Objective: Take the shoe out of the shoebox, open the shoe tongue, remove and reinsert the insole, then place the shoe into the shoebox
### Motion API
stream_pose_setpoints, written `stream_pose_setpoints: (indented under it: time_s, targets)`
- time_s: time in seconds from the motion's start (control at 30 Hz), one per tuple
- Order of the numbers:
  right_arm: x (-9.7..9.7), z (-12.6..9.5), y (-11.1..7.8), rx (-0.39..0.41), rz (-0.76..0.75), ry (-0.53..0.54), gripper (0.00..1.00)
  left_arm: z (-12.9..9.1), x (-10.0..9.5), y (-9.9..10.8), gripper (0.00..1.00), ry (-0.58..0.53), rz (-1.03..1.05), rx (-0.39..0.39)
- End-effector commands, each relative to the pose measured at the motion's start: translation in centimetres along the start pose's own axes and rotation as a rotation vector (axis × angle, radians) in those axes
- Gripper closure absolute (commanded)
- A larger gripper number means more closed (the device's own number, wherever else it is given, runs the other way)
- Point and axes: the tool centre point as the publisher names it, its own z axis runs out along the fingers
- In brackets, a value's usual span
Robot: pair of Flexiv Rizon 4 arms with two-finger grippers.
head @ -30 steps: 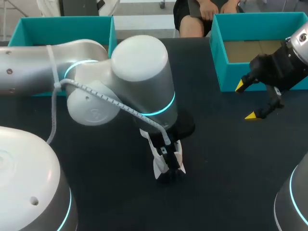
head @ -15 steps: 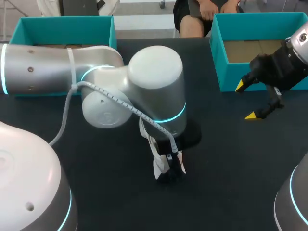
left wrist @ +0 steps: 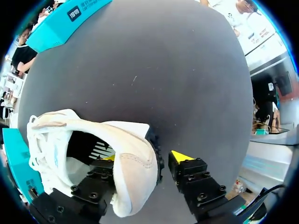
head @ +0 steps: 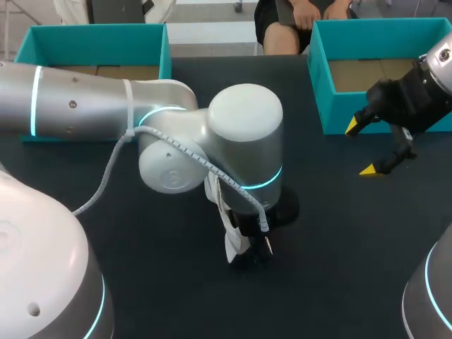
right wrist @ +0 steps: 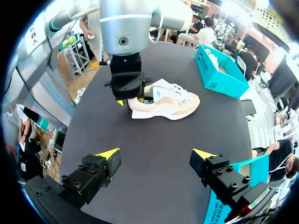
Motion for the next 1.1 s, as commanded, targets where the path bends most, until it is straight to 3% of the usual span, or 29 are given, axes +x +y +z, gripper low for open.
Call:
stream_pose_setpoints:
  time_s: [0.03,0.17,0.23,0.27,0.4,0.57,0.9,1.1]
  targets:
    - [0.0,0.1,0.0,0.002,0.0,-0.001,0.0,0.3,0.1,0.3,0.59,0.007,-0.002,-0.003]
    - [0.0,0.1,0.0,0.002,0.0,-0.001,0.0,0.1,0.2,0.9,0.69,0.013,0.003,-0.01]
    - [0.0,0.1,0.0,0.002,0.0,-0.001,0.0,0.2,0.1,1.0,0.96,0.024,-0.002,-0.019]
    - [0.0,0.1,0.0,0.002,0.0,-0.001,0.0,0.3,0.1,1.1,1.0,0.03,0.001,-0.018]
    - [0.0,0.1,0.0,0.002,0.0,-0.001,0.0,-0.5,0.3,1.7,1.0,0.062,0.019,-0.014]
    - [0.0,0.1,0.0,0.002,0.0,-0.001,0.0,-3.2,0.4,2.2,1.0,0.098,0.081,-0.013]
    - [0.0,0.1,0.0,0.002,0.0,-0.001,0.0,-12.6,-0.3,3.6,1.0,0.232,0.21,-0.046]
    - [0.0,0.1,0.0,0.002,0.0,-0.001,0.0,-17.8,0.5,3.9,1.0,0.197,0.296,-0.066]
